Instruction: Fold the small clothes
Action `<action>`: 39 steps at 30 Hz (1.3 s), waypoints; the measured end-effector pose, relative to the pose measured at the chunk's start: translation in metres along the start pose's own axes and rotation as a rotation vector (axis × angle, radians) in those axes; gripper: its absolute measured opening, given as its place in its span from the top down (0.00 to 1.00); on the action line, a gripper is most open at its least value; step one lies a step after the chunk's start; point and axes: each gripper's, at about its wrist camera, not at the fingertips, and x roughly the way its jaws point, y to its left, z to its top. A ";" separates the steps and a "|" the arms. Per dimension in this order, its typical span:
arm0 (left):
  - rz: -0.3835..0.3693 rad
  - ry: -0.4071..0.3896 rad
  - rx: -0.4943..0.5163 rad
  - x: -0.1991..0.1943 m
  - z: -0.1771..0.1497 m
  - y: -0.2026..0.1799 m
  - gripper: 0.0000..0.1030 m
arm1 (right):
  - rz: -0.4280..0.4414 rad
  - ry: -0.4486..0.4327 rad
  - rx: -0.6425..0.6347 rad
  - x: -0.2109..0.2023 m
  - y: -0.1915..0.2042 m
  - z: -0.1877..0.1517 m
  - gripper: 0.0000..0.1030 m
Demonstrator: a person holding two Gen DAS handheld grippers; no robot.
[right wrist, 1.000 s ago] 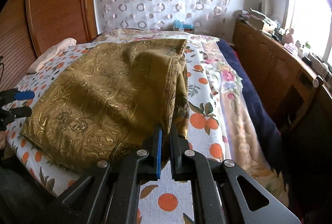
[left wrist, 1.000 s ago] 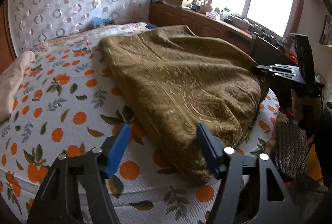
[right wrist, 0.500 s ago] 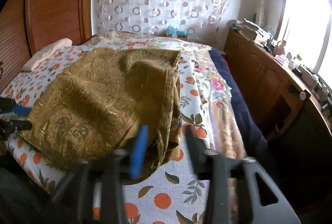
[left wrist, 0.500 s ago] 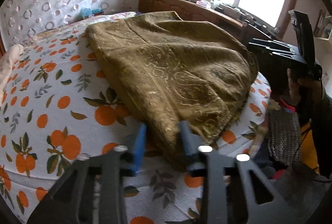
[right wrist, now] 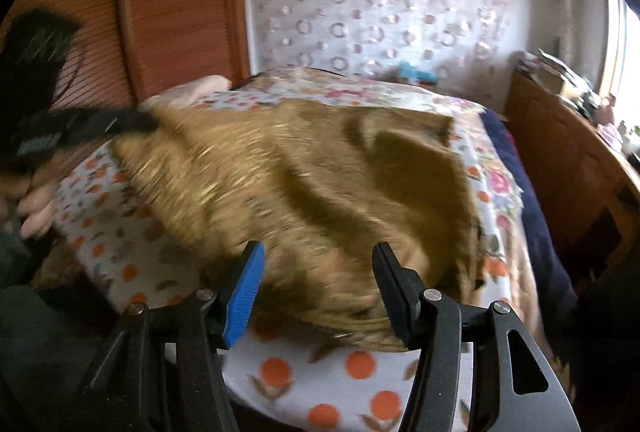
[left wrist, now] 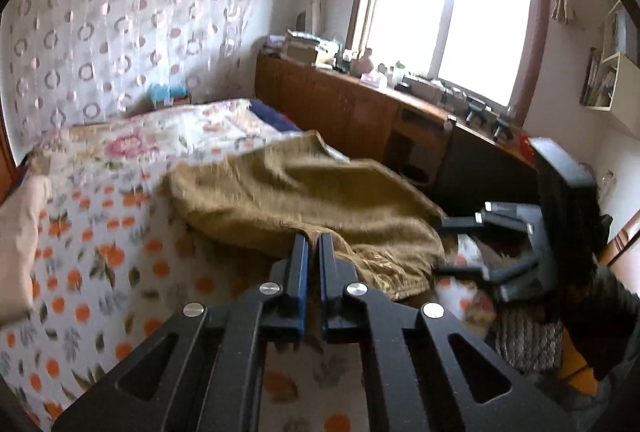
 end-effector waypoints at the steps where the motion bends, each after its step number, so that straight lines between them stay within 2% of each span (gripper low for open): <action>1: 0.006 -0.013 0.000 0.002 0.006 0.000 0.95 | 0.016 0.004 -0.007 -0.001 0.001 -0.002 0.42; 6: -0.003 -0.045 -0.042 0.005 0.017 0.007 0.95 | -0.007 0.048 -0.030 0.005 -0.007 -0.012 0.42; 11: 0.025 -0.059 -0.042 0.003 0.018 0.009 0.95 | -0.070 0.077 -0.024 0.026 -0.028 -0.012 0.42; 17: 0.048 -0.063 -0.052 0.005 0.019 0.012 0.95 | -0.062 0.070 0.015 0.042 -0.040 -0.002 0.42; 21: 0.056 -0.065 -0.061 0.005 0.019 0.017 0.95 | -0.061 0.043 -0.029 0.039 -0.031 0.006 0.81; 23: 0.071 -0.067 -0.058 0.005 0.020 0.017 0.95 | -0.083 0.022 -0.055 0.031 -0.024 0.008 0.87; 26: 0.092 -0.071 -0.063 0.006 0.022 0.024 0.95 | -0.115 -0.027 -0.071 0.024 -0.024 0.022 0.92; 30: 0.124 -0.070 -0.065 0.012 0.029 0.035 0.95 | -0.139 -0.086 -0.080 0.026 -0.025 0.058 0.93; 35: 0.157 -0.053 -0.078 0.027 0.045 0.059 0.95 | -0.166 -0.108 -0.110 0.050 -0.023 0.098 0.93; 39: 0.176 -0.027 -0.079 0.049 0.059 0.079 0.95 | -0.169 -0.097 -0.113 0.080 -0.027 0.115 0.93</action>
